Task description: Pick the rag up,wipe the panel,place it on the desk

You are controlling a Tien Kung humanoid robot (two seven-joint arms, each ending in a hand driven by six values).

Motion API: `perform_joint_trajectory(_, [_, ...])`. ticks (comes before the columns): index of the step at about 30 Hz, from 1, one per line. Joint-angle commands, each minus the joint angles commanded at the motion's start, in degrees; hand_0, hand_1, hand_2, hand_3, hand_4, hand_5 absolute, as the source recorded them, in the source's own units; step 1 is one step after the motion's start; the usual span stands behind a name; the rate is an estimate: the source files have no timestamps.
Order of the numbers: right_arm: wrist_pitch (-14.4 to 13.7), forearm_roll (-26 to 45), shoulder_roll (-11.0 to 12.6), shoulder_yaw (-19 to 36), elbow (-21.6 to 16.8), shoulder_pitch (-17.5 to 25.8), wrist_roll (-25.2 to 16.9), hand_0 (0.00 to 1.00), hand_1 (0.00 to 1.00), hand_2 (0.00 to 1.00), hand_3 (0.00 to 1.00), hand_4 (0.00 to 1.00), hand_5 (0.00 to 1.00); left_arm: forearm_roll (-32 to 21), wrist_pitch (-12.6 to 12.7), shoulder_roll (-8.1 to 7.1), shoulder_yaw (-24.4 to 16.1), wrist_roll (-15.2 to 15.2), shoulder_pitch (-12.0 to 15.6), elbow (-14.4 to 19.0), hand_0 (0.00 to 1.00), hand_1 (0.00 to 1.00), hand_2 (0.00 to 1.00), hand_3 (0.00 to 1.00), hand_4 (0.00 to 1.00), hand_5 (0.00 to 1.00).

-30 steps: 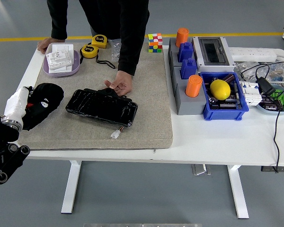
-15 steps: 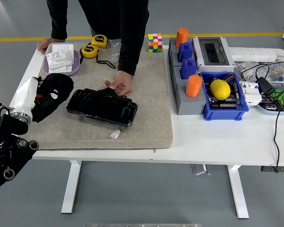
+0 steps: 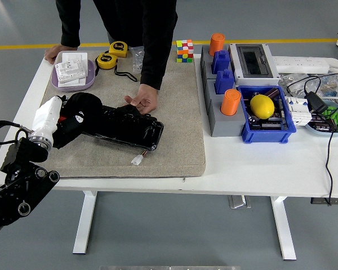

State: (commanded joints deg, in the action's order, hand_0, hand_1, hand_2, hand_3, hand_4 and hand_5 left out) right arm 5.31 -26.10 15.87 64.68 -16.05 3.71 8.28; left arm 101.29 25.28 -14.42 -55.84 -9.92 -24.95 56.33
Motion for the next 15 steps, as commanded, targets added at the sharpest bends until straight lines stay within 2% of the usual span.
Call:
perform_joint_trajectory(10, [0.16,0.05,0.16,-0.36,0.18,-0.03,-0.06,0.734,0.632,0.694,0.616,0.998,0.566,1.06,-0.21,0.55,4.95,-0.66,-0.84,1.68,0.347,0.173,0.524,0.409,0.088,0.002])
perform_joint_trajectory(15, [0.38,0.00,0.32,-0.27,0.51,-0.02,0.11,0.734,0.633,0.694,0.616,0.998,0.566,1.19,-0.30,0.84,8.72,-0.89,-1.23,3.32,0.345,0.173,0.525,0.410,0.089,0.002])
